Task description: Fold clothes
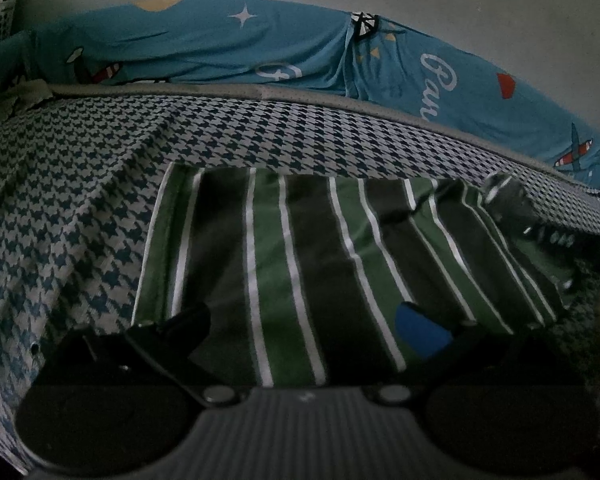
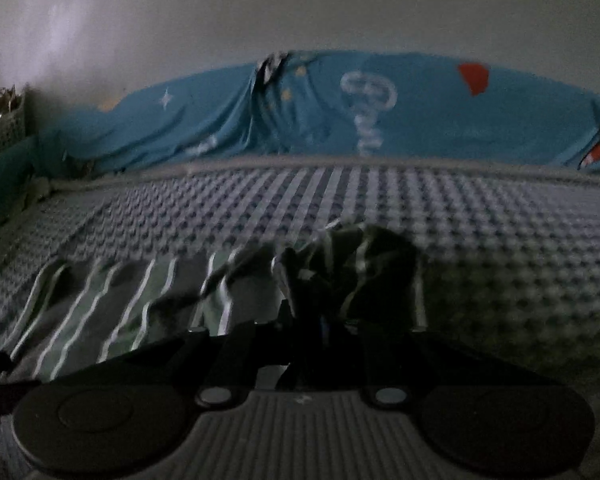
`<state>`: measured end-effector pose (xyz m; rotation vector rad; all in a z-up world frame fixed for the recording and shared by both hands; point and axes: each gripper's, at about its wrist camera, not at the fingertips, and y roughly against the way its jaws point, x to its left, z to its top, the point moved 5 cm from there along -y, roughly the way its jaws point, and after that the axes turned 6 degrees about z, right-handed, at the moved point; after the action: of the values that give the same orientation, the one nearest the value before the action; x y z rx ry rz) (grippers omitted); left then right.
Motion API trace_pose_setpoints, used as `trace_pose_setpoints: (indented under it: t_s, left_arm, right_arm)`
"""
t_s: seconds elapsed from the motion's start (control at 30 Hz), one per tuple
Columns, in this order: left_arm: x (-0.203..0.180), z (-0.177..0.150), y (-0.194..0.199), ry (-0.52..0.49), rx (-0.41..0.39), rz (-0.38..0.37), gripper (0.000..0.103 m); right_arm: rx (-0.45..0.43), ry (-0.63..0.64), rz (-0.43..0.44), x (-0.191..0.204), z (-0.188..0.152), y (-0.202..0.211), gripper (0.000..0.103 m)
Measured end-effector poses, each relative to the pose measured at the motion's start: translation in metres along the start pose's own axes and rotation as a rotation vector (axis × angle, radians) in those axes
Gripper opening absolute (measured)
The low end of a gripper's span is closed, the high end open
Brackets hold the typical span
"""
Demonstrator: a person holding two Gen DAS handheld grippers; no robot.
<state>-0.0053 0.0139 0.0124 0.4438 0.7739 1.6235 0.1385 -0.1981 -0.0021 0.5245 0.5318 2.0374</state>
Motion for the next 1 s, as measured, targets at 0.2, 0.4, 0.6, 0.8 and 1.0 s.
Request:
trace_pose_setpoints:
  t_s: [0.2, 0.4, 0.6, 0.8, 1.0]
  left_arm:
    - [0.006, -0.001, 0.000, 0.007, -0.010, 0.005, 0.103]
    - [0.014, -0.005, 0.000, 0.020, -0.024, 0.021, 0.103]
    - [0.021, -0.007, 0.002, 0.024, -0.035, 0.031, 0.103]
    - [0.025, -0.009, 0.004, 0.018, -0.043, 0.044, 0.103]
    - [0.028, -0.012, 0.000, 0.029, -0.042, 0.059, 0.103]
  right_arm:
    - [0.018, -0.016, 0.054, 0.005, -0.009, -0.004, 0.041]
    - [0.000, -0.048, 0.162, 0.018, -0.013, 0.026, 0.049]
    - [-0.083, -0.111, 0.147, 0.007, -0.011, 0.062, 0.049]
    - [-0.127, -0.198, -0.062, -0.030, -0.014, 0.067, 0.049]
    - [-0.117, -0.209, -0.149, -0.043, -0.021, 0.060, 0.049]
